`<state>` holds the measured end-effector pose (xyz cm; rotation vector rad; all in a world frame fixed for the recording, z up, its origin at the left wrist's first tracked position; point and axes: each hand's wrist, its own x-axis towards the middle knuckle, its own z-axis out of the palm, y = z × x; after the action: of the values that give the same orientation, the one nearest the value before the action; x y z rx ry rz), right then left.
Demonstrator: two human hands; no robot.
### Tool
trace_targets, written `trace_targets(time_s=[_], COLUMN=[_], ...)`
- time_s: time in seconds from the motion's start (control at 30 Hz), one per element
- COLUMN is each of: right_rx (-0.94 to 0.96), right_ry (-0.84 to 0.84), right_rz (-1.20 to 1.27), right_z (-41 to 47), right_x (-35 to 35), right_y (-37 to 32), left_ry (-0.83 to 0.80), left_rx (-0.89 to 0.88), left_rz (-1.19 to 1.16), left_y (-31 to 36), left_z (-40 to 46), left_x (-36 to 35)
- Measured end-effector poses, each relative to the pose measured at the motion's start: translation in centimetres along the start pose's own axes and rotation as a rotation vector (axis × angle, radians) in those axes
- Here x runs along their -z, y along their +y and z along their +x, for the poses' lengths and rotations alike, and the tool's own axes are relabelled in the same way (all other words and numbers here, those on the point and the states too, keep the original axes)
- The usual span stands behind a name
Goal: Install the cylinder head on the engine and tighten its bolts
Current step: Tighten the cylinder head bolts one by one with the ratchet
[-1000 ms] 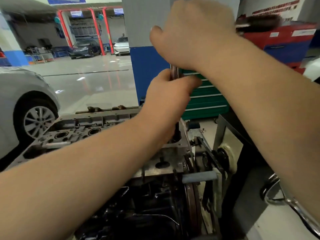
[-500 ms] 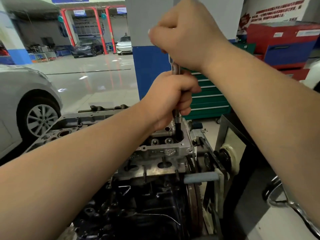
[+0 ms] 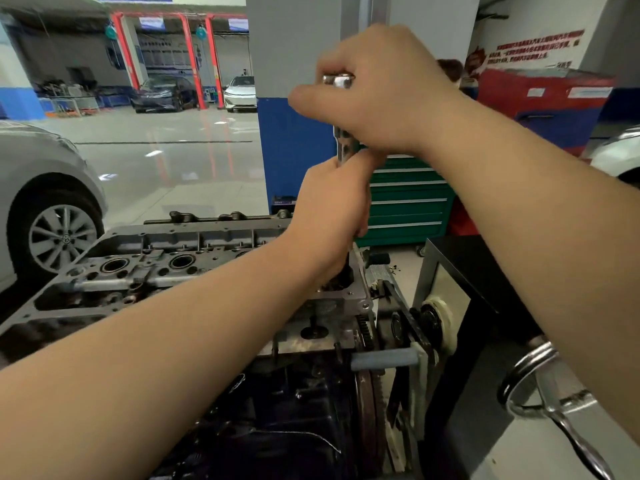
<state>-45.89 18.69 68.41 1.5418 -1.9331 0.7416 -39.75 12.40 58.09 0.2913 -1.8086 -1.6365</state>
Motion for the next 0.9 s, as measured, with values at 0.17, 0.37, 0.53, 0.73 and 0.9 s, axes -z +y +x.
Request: trace_targets(time_s=[0.17, 0.37, 0.53, 0.73, 0.9], right_rx=[0.085, -0.048, -0.233, -0.244, -0.249], right_ry=[-0.037, 0.098, 0.110, 0.074, -0.055], right_rz=[0.477, 0.041, -0.312, -0.291, -0.115], right_z=[0.5, 0.5, 0.4, 0.3, 0.9], right_x=[-0.9, -0.3, 0.0, 0.3, 0.8], right_y=[0.0, 0.1, -0.8, -0.6, -0.8], left_ry=[-0.301, -0.242, -0.232, -0.103, -0.040], left_rx=[0.090, -0.005, 0.024, 0.172, 0.250], left_rz=[-0.192, -0.130, -0.146, -0.027, -0.054], left_y=[0.5, -0.3, -1.0, -3.2, -2.3], left_z=[0.7, 0.4, 0.6, -0.3, -0.1], left_x=[1.4, 0.9, 0.7, 0.0, -0.4])
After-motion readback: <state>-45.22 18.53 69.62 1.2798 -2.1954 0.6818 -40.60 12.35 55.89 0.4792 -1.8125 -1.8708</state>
